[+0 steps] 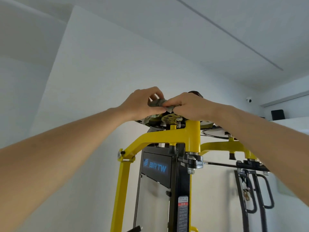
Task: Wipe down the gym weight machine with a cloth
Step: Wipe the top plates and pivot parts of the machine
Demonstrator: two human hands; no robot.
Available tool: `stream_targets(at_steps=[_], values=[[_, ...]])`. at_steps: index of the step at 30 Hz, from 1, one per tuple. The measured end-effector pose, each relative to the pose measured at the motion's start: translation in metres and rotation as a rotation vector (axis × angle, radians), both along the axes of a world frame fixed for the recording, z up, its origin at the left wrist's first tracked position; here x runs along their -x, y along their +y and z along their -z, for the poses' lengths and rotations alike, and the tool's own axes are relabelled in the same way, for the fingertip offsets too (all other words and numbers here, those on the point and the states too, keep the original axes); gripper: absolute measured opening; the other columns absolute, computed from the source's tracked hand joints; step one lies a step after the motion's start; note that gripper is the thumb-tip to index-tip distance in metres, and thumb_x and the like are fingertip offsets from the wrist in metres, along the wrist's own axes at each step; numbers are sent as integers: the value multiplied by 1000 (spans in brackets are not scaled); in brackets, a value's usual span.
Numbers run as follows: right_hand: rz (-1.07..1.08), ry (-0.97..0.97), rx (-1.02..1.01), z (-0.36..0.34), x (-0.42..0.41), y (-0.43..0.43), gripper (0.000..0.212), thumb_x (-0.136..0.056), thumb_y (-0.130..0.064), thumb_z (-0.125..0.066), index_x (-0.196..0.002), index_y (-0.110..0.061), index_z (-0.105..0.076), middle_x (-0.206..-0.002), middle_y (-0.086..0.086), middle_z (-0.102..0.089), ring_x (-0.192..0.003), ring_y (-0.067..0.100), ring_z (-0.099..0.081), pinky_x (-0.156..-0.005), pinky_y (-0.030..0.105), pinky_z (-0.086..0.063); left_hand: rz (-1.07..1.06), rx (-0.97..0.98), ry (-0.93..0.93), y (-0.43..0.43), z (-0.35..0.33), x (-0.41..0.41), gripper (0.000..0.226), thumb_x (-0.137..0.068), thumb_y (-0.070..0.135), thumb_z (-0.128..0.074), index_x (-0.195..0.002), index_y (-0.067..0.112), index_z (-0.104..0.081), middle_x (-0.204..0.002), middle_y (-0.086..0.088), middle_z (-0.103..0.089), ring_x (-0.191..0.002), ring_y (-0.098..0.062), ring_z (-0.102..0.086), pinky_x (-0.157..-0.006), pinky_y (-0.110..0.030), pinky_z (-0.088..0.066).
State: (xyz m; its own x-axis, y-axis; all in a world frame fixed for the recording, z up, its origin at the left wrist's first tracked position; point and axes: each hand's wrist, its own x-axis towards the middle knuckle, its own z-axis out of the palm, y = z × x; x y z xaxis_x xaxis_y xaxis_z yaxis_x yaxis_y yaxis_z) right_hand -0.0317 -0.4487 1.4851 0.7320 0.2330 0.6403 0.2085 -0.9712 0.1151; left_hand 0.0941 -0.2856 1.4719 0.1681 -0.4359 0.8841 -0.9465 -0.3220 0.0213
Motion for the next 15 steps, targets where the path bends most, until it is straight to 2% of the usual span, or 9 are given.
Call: stream_targets(at_steps=[1,2,3,5,7,10,12,15], values=[[-2,4,23,2,-1,1,41,-100,-9,-45,-130,-30,-64,-83,-27,-68,-66,-10,-56,-58,8,-36,55,17,0,-1,2,-1,31,-85,41,-77,-112,33,-64,-104,14,-67,-92,-5,-64,-79,-23,-50],[-13,-4,33,3,-2,0,44,-99,-4,-45,-128,-30,-65,-71,-31,-63,-62,-14,-55,-56,6,-38,94,31,-8,-2,5,-1,29,-87,41,-76,-112,33,-65,-105,14,-67,-93,-5,-63,-79,-21,-49],[-40,-25,21,5,-1,-1,46,-98,-1,-45,-127,-30,-66,-72,-33,-63,-65,-18,-56,-58,3,-39,112,43,-33,-3,7,-2,26,-87,41,-75,-110,33,-68,-104,14,-68,-93,-4,-62,-81,-21,-48],[-124,-95,-92,7,2,-3,48,-93,3,-48,-123,-29,-68,-99,-25,-69,-90,-16,-61,-72,1,-42,82,63,-97,-4,9,-5,22,-88,41,-75,-106,30,-72,-99,14,-69,-90,-6,-61,-82,-23,-46],[-164,-194,-157,7,3,-8,49,-86,7,-52,-116,-28,-69,-111,-11,-71,-103,-4,-64,-84,11,-46,39,101,-149,-5,10,-8,17,-88,38,-76,-100,27,-75,-90,16,-67,-83,-6,-60,-80,-25,-45],[-78,-292,-81,9,0,-17,38,-84,0,-62,-110,-27,-71,-107,-6,-71,-95,4,-66,-81,20,-51,14,166,-182,-5,12,-12,11,-87,35,-77,-92,26,-76,-81,20,-64,-76,4,-55,-73,-15,-36],[12,-330,-8,11,-3,-24,29,-88,-10,-65,-110,-28,-71,-106,-6,-70,-94,11,-63,-85,32,-53,-28,230,-190,-2,19,-14,6,-88,33,-76,-89,26,-76,-79,21,-65,-75,8,-51,-74,-10,-31],[72,-360,31,17,-7,-30,21,-94,-22,-63,-111,-32,-70,-104,-6,-69,-95,16,-61,-85,42,-54,-78,353,-186,5,39,-15,5,-88,29,-76,-87,24,-77,-80,15,-72,-68,6,-56,-76,-12,-42]])
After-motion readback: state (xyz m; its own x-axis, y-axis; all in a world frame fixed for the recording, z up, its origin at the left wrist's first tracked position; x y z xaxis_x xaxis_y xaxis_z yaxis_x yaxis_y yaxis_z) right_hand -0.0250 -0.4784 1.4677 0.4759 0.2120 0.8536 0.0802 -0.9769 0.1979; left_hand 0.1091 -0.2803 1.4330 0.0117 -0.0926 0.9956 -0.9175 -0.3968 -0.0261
